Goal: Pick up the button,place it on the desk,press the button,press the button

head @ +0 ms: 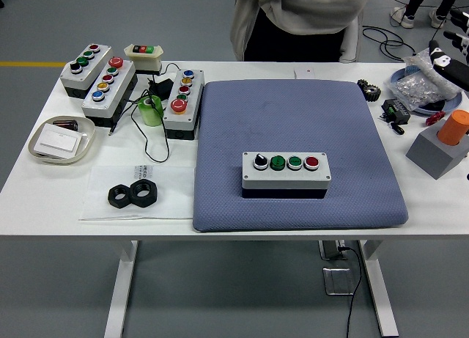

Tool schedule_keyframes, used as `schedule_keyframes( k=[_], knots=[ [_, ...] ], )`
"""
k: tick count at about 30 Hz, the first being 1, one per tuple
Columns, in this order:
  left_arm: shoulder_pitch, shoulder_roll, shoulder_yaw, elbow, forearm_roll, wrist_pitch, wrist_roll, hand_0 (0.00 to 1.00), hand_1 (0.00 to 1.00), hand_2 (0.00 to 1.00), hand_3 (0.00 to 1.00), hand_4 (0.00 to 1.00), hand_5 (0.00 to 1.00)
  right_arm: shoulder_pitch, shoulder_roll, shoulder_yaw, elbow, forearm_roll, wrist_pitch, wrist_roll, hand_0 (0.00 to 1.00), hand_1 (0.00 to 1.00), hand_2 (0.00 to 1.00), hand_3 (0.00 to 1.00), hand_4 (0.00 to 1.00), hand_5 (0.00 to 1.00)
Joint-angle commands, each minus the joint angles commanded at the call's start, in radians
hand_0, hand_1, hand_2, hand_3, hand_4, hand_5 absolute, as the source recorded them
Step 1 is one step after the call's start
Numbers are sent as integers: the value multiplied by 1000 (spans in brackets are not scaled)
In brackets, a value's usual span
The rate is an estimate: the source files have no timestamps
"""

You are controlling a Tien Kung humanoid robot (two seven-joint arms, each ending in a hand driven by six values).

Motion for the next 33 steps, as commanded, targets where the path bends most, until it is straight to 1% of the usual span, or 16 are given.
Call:
schedule_keyframes(
  k=[1,3,5,13,33],
  knots=[
    [0,0,-1,0,1,0,0,737,773,847,762,524,998,-1,1,-1,-1,39,-1,-2,901,807,863,876,630,284],
    [-1,-1,-1,1,1,0,0,737,773,847,762,524,998,-1,2,-2,-2,118,0,-7,901,807,863,876,630,284],
    [-3,-1,-2,2,0,0,0,737,773,847,762,524,998,-1,2,-1,-3,149,-1,-10,901,807,863,876,630,284],
    [-3,-2,-1,1,-2,0,0,736,773,849,763,523,998,2,1,1,-5,152,-5,-15,903,807,860,870,627,311],
    [-10,-2,11,0,-20,1,-4,735,773,849,763,519,998,9,-1,3,-25,149,-16,-14,905,811,867,869,617,321]
  ],
)
